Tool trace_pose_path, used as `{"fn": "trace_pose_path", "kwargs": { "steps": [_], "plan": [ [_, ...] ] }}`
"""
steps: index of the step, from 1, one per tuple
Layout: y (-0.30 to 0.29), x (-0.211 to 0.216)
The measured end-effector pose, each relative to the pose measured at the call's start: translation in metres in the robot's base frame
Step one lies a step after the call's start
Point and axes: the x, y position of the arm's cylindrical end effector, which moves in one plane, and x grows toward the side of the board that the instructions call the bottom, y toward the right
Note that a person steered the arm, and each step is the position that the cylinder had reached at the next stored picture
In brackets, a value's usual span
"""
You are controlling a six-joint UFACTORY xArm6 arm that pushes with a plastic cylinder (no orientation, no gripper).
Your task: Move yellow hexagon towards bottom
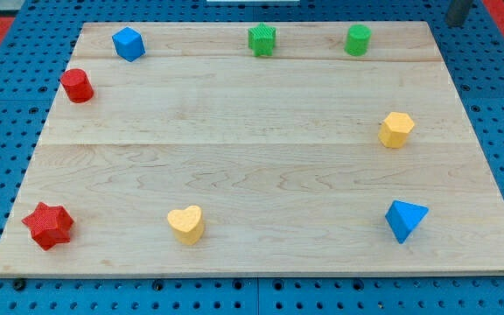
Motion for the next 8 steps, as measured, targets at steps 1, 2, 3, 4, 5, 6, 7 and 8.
{"fn": "trace_pose_path", "kwargs": {
  "steps": [1, 2, 3, 4, 5, 6, 7, 8],
  "plan": [
    [0.0, 0.0],
    [0.0, 0.001],
    [0.0, 0.001],
    [-0.005, 0.001],
    [-0.029, 0.004],
    [-0.078, 0.014],
    [-0.088, 0.049],
    [-0.075, 0.061]
  ]
}}
